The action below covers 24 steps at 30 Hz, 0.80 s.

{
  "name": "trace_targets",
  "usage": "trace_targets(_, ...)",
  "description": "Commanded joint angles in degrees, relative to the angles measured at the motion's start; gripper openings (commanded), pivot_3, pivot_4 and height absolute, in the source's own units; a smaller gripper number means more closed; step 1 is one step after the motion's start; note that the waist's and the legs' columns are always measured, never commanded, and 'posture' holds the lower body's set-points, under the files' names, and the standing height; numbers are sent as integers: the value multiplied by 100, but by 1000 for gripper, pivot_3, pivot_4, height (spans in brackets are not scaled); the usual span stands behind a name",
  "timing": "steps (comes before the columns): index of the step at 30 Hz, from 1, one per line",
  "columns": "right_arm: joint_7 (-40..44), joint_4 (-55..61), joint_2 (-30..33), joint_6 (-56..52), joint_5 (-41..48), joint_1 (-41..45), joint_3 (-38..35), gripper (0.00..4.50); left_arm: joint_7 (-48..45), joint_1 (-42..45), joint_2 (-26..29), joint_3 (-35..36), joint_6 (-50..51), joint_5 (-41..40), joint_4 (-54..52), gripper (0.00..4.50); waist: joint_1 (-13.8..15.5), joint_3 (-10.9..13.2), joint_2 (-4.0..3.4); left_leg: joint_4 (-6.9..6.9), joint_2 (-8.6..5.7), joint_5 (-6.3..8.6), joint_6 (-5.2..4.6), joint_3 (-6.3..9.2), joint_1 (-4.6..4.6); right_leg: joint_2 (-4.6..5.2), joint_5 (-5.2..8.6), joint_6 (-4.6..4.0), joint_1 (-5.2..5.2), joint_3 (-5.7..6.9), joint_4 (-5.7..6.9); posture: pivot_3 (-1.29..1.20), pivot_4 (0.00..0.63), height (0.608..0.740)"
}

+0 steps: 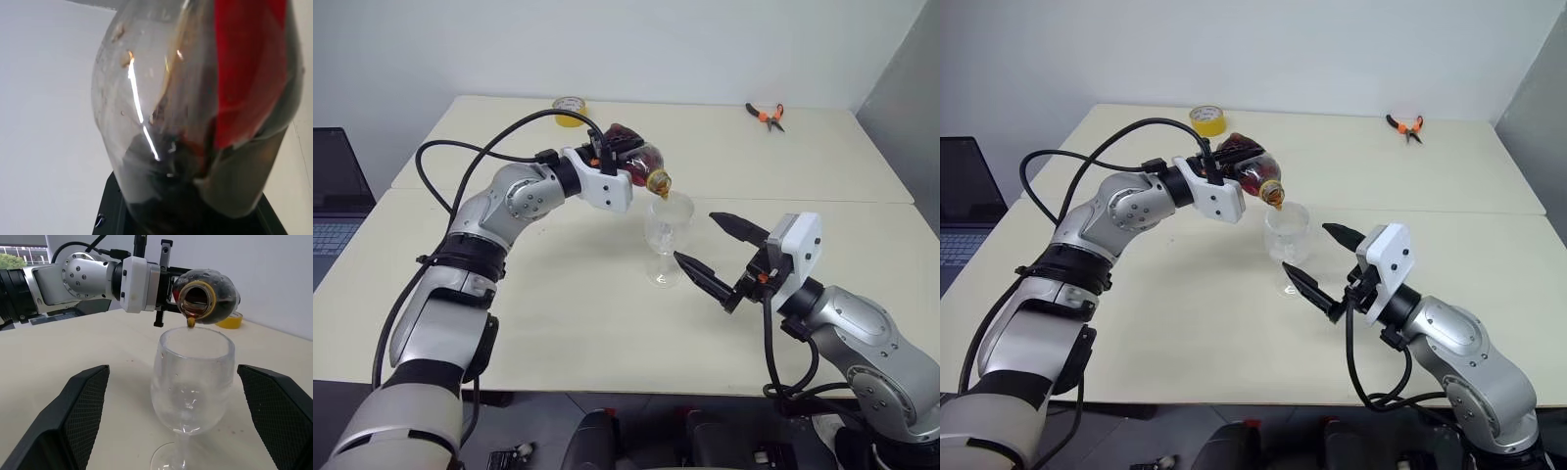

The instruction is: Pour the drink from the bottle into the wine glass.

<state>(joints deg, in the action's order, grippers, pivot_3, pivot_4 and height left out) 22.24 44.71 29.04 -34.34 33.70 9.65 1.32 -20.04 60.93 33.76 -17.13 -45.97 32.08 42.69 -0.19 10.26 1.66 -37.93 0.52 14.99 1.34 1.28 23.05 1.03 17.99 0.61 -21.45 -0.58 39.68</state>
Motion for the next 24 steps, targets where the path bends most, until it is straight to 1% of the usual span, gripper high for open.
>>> trace_targets(1, -1, 128, -5, 31, -32, -11, -27, 4500, 266, 300, 85, 6, -171, 84, 1, 900, 1, 0, 0, 0, 0, 0, 0, 0, 0, 0, 0, 0, 0, -1, 0, 0, 150, 740)
trace_targets(24, 49, 167, -30, 35, -99, -131, 9, 4500, 869, 722, 136, -244, -489, 501, 570, 900, 0, 0, 0, -1, -1, 0, 1, -3, 0, 0, 0, 0, -3, -2, 6, 0, 150, 740)
